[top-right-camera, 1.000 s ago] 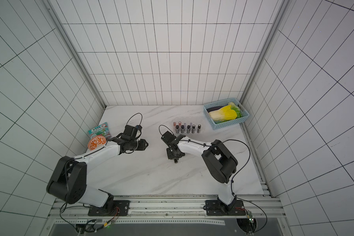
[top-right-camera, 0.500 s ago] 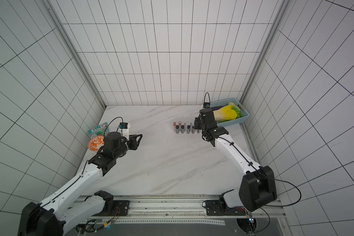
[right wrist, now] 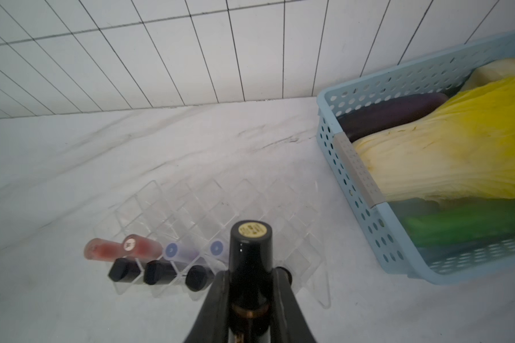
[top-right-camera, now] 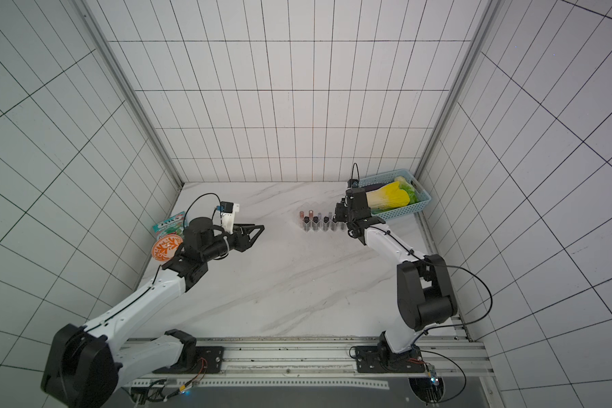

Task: Arrange the lipsticks in the organizer
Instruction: Pick up the lipstick at the center of the board.

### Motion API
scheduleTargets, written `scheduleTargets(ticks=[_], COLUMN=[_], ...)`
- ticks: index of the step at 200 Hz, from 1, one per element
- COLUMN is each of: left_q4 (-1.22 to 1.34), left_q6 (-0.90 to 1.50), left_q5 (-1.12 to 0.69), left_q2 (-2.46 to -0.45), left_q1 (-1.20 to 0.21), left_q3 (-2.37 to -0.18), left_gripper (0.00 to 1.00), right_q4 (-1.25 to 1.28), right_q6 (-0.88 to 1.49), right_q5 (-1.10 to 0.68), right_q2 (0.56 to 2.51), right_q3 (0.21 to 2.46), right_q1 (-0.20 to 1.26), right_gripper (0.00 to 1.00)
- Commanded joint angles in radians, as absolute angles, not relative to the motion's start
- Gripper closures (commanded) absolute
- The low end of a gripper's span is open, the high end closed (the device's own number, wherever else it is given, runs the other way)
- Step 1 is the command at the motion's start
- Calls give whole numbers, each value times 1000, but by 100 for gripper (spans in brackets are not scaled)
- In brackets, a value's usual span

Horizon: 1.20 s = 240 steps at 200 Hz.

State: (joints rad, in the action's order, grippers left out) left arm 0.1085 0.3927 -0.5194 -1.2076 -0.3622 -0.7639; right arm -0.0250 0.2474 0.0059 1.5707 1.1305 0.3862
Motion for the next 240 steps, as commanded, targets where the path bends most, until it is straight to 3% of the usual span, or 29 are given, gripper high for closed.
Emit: scheduleTargets(ticks=[1, 32, 65, 85, 185, 240], left_q4=[225, 242, 270, 282, 276, 285], left_q6=[436, 464, 514, 529, 520, 528], left_q5=[-794, -870, -937, -953, -911, -908], left_q2=[-1280, -1308, -1318, -1326, -1359, -1347], left_q1=[-412, -485, -532, -570, -647, -649], left_q3=[-842, -880, -918, -939, -951, -957], left_gripper=[42, 31, 21, 21, 44, 69], right_q4=[-144, -206, -194, -142, 21, 53], right_q6=[337, 435, 505, 545, 663, 683], right_q5=[-258, -573, -762, -806, -804, -792], right_q2=[1438, 1309, 1215, 1169, 1081, 1065], right_q3=[1217, 1199, 1139, 1087, 983, 968], right_q1=[385, 397, 436, 480, 610, 643], right_gripper=[82, 81, 81, 81, 82, 81])
